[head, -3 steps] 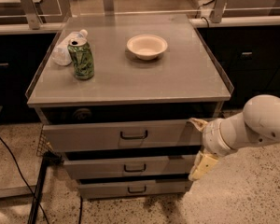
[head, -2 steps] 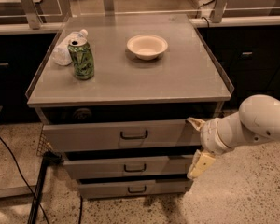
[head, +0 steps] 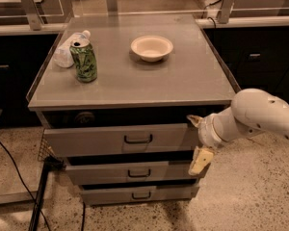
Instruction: Open top drawer
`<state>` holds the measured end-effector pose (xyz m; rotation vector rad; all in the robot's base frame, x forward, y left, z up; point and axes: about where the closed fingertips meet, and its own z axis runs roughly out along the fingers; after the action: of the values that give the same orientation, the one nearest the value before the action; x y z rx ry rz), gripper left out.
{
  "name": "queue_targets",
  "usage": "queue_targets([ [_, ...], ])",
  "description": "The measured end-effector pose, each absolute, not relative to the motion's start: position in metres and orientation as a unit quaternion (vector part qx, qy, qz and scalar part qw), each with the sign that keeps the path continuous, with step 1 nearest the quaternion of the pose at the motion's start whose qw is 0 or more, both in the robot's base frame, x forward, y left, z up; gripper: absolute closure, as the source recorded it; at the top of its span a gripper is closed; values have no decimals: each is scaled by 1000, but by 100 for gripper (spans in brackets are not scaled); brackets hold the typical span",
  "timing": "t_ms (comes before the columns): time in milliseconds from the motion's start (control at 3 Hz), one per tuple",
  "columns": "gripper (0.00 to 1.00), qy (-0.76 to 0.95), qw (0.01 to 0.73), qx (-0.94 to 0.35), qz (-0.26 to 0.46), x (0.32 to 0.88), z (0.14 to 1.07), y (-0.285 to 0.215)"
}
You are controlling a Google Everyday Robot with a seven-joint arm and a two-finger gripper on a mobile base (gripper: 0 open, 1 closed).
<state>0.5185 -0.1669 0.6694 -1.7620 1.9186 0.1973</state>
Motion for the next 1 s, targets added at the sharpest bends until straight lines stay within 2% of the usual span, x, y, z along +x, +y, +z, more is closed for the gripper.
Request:
queue_targets([
  [1000, 0, 705, 229, -664, 97, 537, 648, -151],
])
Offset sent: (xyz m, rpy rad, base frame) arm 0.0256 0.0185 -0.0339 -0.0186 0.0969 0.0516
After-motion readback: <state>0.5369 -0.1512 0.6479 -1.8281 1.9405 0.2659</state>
